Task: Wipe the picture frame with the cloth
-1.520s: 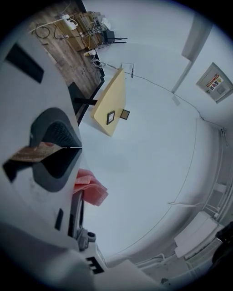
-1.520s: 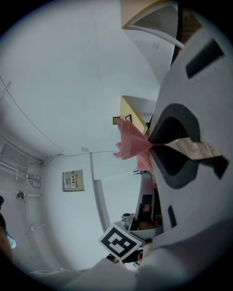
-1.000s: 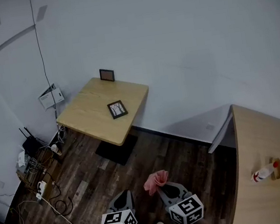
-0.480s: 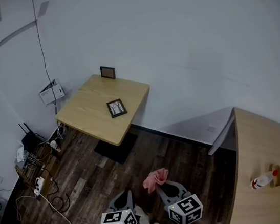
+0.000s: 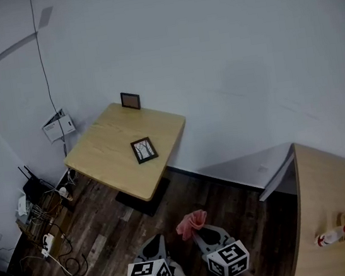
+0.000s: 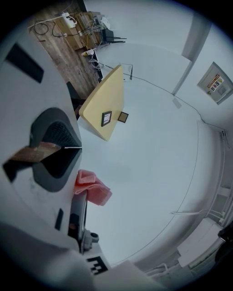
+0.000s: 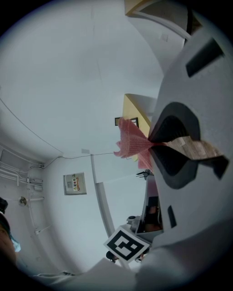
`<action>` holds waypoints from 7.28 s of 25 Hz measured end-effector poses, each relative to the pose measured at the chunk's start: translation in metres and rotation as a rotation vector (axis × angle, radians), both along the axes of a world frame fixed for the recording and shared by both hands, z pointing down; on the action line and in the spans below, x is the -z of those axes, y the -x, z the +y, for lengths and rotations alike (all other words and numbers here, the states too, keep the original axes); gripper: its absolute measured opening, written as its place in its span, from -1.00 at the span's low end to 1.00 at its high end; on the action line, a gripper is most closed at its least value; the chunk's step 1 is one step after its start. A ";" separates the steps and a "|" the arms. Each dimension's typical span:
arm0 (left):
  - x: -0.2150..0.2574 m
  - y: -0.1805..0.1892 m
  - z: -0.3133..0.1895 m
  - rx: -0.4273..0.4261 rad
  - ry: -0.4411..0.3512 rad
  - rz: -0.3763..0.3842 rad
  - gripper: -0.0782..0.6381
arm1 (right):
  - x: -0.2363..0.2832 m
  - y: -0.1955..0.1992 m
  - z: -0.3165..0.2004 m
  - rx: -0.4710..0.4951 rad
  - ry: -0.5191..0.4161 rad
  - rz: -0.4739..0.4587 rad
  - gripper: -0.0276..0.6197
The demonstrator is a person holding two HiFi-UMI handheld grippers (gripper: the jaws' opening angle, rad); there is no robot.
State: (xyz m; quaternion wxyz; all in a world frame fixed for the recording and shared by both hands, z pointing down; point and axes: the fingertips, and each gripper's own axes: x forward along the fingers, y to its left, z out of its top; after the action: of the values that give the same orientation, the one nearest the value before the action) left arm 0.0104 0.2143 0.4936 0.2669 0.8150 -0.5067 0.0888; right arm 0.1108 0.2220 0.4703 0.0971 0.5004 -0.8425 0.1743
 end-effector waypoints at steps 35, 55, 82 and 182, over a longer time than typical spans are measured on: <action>-0.026 0.098 -0.270 -0.010 0.063 -0.001 -0.76 | -0.012 0.098 -0.269 0.004 0.045 0.012 -0.87; -0.080 0.072 -0.383 0.012 0.174 -0.020 -0.76 | -0.044 0.077 -0.407 0.075 0.104 0.067 -0.87; -0.177 0.038 -0.444 0.029 0.426 -0.047 -0.49 | -0.148 0.117 -0.530 0.282 0.256 0.229 -0.87; -0.176 0.037 -0.442 0.021 0.408 -0.044 -0.48 | -0.200 0.086 -0.479 0.294 0.455 0.465 -0.87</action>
State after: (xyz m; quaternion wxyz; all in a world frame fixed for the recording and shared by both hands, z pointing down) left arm -0.0269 -0.2277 0.6696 0.4163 0.7364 -0.4925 0.2045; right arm 0.0249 -0.2569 0.6700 0.4193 0.3655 -0.8005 0.2231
